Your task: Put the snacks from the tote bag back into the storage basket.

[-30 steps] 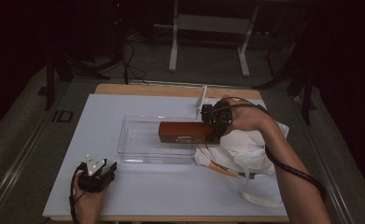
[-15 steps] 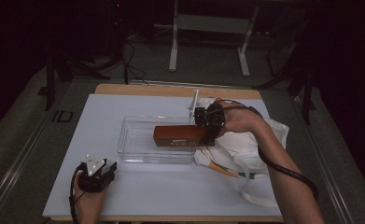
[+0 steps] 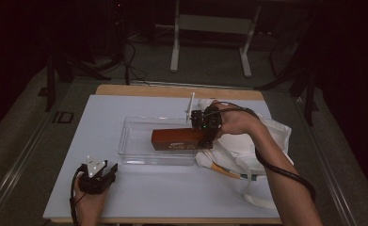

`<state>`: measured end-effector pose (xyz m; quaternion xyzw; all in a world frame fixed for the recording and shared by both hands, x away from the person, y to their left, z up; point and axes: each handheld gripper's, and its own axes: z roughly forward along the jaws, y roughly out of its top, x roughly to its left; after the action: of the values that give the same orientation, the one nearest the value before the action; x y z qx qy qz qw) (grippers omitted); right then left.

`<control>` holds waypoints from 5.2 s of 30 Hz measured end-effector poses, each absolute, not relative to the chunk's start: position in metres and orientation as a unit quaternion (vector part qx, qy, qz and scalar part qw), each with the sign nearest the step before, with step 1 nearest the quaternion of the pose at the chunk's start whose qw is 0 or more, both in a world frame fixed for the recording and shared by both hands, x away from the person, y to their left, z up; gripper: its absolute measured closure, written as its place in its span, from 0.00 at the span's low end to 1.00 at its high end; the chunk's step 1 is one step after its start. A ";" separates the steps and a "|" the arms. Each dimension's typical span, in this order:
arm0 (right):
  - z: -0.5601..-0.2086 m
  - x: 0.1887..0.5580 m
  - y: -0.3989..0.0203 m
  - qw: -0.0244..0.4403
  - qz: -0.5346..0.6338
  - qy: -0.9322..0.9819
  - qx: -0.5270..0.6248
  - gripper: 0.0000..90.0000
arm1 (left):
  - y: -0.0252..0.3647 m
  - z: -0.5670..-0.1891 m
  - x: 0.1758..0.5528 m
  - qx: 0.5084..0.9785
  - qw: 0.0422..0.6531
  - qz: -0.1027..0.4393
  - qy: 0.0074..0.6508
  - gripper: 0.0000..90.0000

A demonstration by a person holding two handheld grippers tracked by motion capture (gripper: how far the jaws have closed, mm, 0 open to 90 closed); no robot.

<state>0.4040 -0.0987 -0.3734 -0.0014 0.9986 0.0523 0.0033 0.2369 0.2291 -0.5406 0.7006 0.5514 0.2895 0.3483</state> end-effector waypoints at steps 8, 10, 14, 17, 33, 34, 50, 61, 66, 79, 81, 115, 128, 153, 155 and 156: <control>-0.382 0.404 -0.092 -0.001 0.035 0.999 -0.003 0.47 | 0.229 -0.541 0.237 0.700 0.349 0.290 0.552 0.64; -0.383 0.404 -0.091 -0.003 0.037 0.999 -0.007 0.47 | 0.229 -0.541 0.237 0.700 0.349 0.290 0.551 0.64; -0.385 0.403 -0.089 -0.005 0.035 0.999 -0.007 0.47 | 0.229 -0.541 0.237 0.700 0.349 0.290 0.551 0.64; -0.386 0.403 -0.086 -0.006 0.034 0.999 -0.009 0.47 | 0.229 -0.541 0.237 0.700 0.349 0.289 0.552 0.64; -0.394 0.402 -0.074 -0.013 0.032 0.999 -0.018 0.47 | 0.229 -0.541 0.237 0.699 0.350 0.289 0.553 0.64; -0.395 0.403 -0.073 -0.013 0.031 0.999 -0.020 0.47 | 0.229 -0.541 0.237 0.699 0.350 0.289 0.552 0.64; -0.400 0.403 -0.062 -0.015 0.032 0.999 -0.024 0.47 | 0.229 -0.541 0.237 0.699 0.351 0.288 0.553 0.64; -0.404 0.404 -0.057 -0.017 0.036 0.999 -0.026 0.47 | 0.229 -0.541 0.237 0.699 0.351 0.289 0.552 0.64; -0.405 0.404 -0.055 -0.019 0.037 0.999 -0.025 0.47 | 0.229 -0.541 0.236 0.699 0.352 0.289 0.552 0.64; -0.405 0.404 -0.049 -0.021 0.038 0.999 -0.028 0.47 | 0.229 -0.541 0.236 0.699 0.351 0.289 0.551 0.64; -0.406 0.404 -0.048 -0.021 0.039 0.999 -0.026 0.47 | 0.229 -0.541 0.236 0.699 0.352 0.289 0.552 0.64; -0.420 0.406 -0.039 -0.023 0.027 0.999 -0.029 0.46 | 0.230 -0.540 0.236 0.700 0.351 0.288 0.551 0.64; -0.413 0.407 -0.042 -0.018 0.034 0.999 -0.019 0.43 | 0.229 -0.541 0.236 0.699 0.352 0.289 0.551 0.64; -0.396 0.403 -0.056 -0.024 0.061 0.998 -0.012 0.39 | 0.229 -0.541 0.236 0.699 0.352 0.290 0.551 0.64; -0.393 0.401 -0.060 -0.020 0.067 0.997 -0.010 0.39 | 0.229 -0.541 0.236 0.699 0.352 0.290 0.551 0.63; -0.392 0.401 -0.062 -0.018 0.073 0.997 -0.010 0.39 | 0.229 -0.541 0.236 0.699 0.352 0.290 0.551 0.63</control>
<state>0.4015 -0.0622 -0.3917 -0.0102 0.9971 0.0730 -0.0179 0.2364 0.2292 -0.5407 0.6990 0.5510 0.2900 0.3517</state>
